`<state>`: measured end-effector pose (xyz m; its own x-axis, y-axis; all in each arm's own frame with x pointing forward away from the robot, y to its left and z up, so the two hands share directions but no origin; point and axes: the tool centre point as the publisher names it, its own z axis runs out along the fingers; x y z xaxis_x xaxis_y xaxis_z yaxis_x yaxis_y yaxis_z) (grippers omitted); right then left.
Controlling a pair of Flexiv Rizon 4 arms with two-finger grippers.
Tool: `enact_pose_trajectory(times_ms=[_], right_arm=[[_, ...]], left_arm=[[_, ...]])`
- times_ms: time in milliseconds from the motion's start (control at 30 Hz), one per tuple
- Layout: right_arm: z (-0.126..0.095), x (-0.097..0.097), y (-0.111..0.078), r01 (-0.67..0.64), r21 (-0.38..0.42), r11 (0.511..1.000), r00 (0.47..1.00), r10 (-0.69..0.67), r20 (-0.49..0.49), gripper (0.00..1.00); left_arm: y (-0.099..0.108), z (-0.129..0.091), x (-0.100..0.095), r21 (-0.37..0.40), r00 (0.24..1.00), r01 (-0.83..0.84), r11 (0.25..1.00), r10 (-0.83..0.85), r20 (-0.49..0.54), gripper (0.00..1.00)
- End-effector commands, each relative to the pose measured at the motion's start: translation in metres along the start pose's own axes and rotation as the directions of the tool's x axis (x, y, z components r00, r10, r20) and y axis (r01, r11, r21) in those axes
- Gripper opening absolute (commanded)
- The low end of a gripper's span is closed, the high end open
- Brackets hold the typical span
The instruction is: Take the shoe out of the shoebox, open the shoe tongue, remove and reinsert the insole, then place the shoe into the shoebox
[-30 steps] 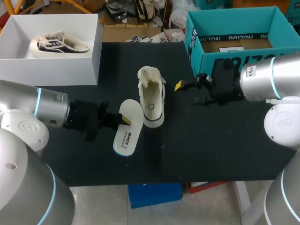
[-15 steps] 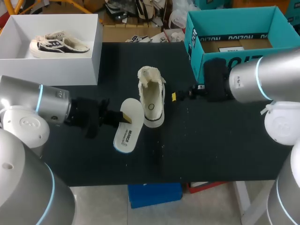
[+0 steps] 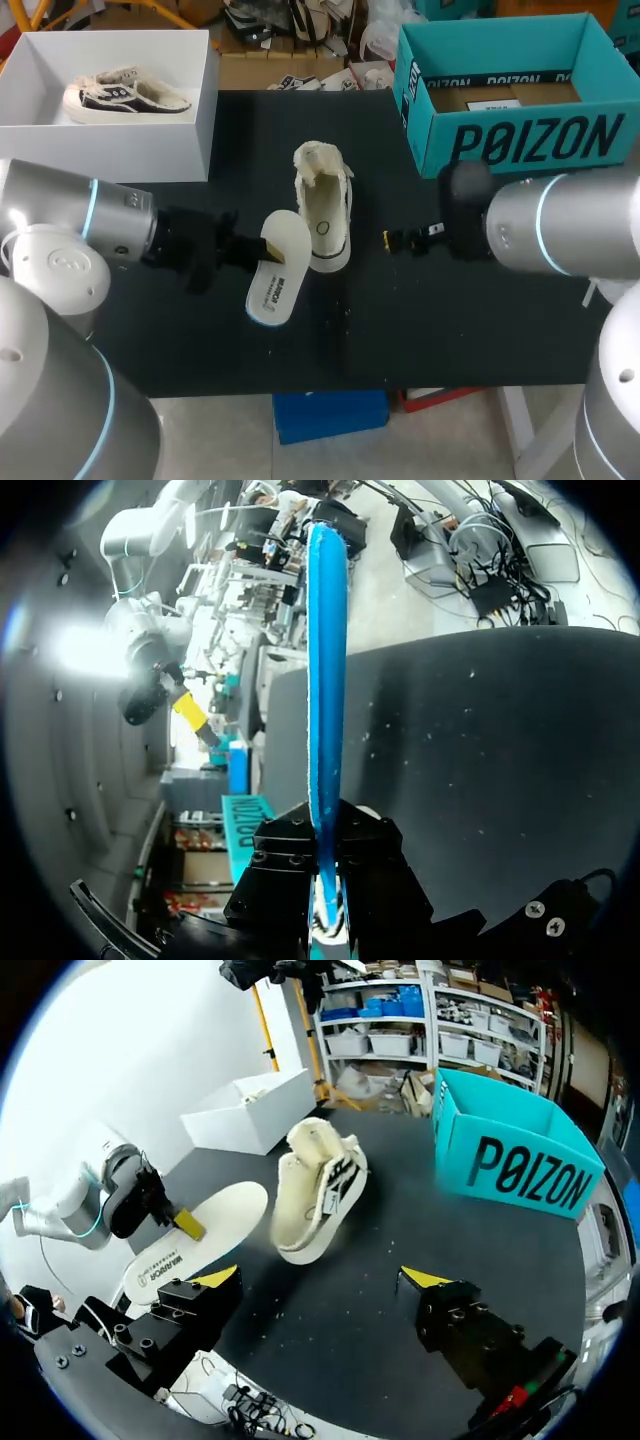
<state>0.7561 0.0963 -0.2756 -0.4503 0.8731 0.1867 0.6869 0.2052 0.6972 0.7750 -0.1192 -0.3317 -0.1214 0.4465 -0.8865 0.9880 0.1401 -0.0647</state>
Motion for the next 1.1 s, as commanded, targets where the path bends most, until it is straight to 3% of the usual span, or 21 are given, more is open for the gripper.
enact_pose_trajectory(times_ms=[33, 300, 400, 1000, 1100], right_arm=[[-0.008, 0.006, -0.009, 0.060, -0.103, 0.993, 0.934, -0.020, 0.356, 1.00], [-0.008, 0.006, -0.009, 0.060, -0.103, 0.993, 0.934, -0.020, 0.356, 1.00], [-0.008, 0.006, -0.009, 0.060, -0.103, 0.993, 0.934, -0.020, 0.356, 1.00], [-0.008, 0.006, -0.009, 0.060, -0.103, 0.993, 0.934, -0.020, 0.356, 1.00], [-0.008, 0.006, -0.009, 0.060, -0.103, 0.993, 0.934, -0.020, 0.356, 1.00]], left_arm=[[0.000, 0.004, -0.003, 0.001, 1.000, 0.000, 1.000, 0.000, -0.012, 0.00], [-0.003, 0.004, -0.006, 0.018, 1.000, -0.014, 1.000, 0.015, -0.021, 0.00], [-0.004, 0.004, -0.010, 0.087, 0.999, -0.045, 0.995, 0.045, -0.004, 0.00], [-0.004, 0.004, -0.010, 0.087, 0.999, -0.045, 0.995, 0.045, -0.004, 0.00], [0.007, 0.004, -0.010, 0.098, 0.998, 0.004, 0.995, 0.002, -0.061, 0.00]])
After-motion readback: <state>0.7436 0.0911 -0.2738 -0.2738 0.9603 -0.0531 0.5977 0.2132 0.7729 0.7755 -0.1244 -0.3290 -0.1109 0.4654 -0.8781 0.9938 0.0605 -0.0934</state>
